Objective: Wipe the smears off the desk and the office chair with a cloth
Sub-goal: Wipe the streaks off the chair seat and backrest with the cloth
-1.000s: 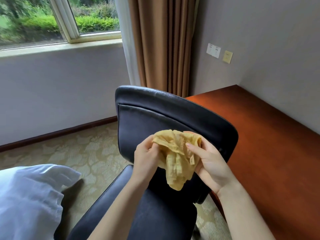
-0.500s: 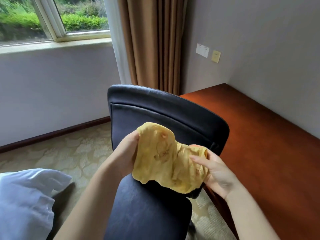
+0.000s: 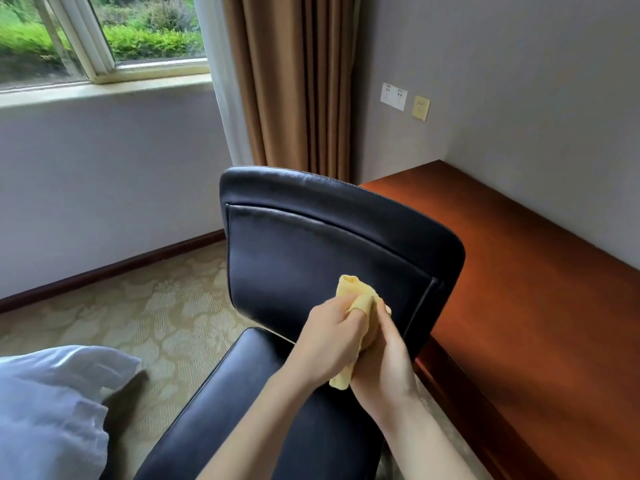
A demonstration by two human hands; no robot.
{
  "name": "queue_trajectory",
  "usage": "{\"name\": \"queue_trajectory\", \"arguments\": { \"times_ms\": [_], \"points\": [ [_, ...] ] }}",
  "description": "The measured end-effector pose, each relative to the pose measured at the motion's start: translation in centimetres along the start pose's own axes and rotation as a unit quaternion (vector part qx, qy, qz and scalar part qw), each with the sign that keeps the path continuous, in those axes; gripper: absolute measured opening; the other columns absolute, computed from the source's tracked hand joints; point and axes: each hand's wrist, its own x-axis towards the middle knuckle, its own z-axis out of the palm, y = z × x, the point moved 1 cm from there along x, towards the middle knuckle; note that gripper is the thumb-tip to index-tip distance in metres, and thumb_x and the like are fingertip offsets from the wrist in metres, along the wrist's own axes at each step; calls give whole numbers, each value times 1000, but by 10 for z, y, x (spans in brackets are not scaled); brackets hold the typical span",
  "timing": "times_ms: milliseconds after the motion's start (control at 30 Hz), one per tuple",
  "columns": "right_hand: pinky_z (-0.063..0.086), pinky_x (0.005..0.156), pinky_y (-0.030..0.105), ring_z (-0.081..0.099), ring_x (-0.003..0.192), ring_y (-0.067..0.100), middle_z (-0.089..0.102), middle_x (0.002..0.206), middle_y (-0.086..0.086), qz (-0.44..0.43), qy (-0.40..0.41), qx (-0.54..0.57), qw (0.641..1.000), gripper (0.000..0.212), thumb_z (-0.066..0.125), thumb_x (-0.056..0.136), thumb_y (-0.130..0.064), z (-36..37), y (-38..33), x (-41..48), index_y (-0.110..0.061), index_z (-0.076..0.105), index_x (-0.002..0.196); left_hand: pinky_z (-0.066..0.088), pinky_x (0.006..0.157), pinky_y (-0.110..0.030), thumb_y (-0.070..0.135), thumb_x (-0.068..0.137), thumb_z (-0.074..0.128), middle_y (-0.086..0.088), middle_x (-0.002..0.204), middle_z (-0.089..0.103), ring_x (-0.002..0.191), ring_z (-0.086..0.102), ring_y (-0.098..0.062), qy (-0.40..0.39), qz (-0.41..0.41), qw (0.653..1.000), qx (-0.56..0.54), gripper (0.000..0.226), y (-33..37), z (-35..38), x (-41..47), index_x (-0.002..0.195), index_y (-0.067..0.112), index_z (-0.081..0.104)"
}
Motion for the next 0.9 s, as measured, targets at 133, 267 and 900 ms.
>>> {"name": "queue_trajectory", "arguments": {
  "times_ms": [133,267,900],
  "points": [
    [49,91,45,60,112,29,61,125,13,-19,-20,-39,999,45,56,88,-28,-12,-12,-7,-22,53,133,54,70,-29,45,77,51,6,77,69,74,64,-5,-105,-47,970,-215,32,3,-12,1,84,23,73],
    [57,75,38,68,97,29,69,108,15,-115,112,-183,970,45,69,79,-5,-24,-36,-7,-11,59,122,57,72,-31,34,74,54,5,84,73,82,68,-13,9,-5,980,-199,25,9,-18,5,88,27,75],
    [52,76,32,66,85,18,68,91,-2,-265,228,-524,776,20,77,77,-15,-26,-178,52,-16,67,95,48,88,-29,17,94,52,8,100,70,86,68,-8,57,-92,986,-124,21,-3,1,-17,94,30,68]
  ]
}}
